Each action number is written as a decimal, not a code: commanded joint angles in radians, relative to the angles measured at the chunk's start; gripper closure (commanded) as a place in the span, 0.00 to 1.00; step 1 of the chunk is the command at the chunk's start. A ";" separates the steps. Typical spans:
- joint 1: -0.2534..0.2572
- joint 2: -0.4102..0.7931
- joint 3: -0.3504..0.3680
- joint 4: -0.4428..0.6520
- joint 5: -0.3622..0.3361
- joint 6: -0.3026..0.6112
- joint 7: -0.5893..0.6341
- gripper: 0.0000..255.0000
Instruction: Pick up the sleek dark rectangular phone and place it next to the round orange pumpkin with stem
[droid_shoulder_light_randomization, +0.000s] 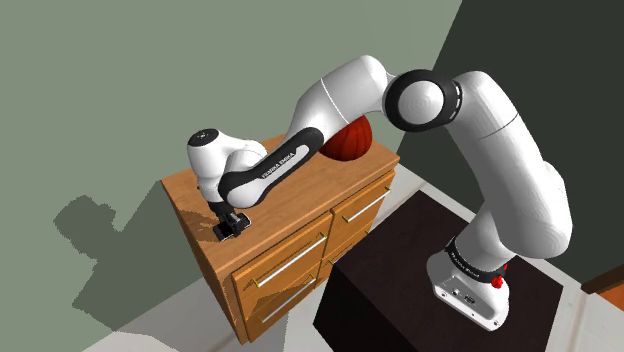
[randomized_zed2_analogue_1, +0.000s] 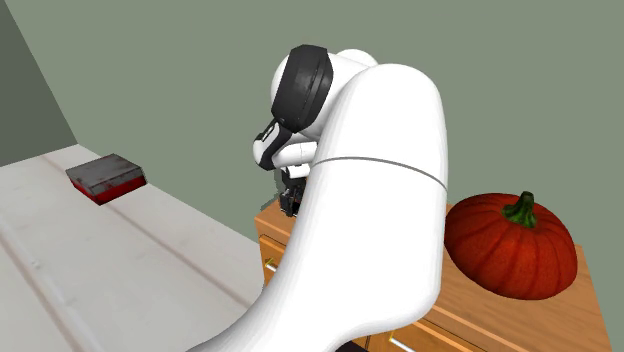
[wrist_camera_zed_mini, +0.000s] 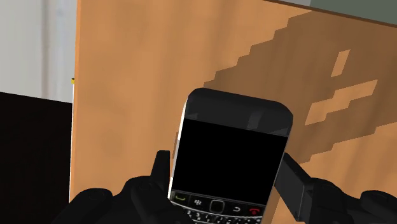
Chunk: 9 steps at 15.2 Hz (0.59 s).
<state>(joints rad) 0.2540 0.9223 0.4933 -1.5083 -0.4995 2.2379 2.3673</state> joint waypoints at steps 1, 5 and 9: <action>0.000 0.001 0.000 -0.001 0.000 0.000 0.000 1.00; 0.000 0.000 0.000 -0.002 0.000 0.000 0.001 1.00; -0.003 -0.009 0.003 -0.004 0.003 -0.007 -0.001 1.00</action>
<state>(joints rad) 0.2524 0.9177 0.4948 -1.5118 -0.4982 2.2358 2.3671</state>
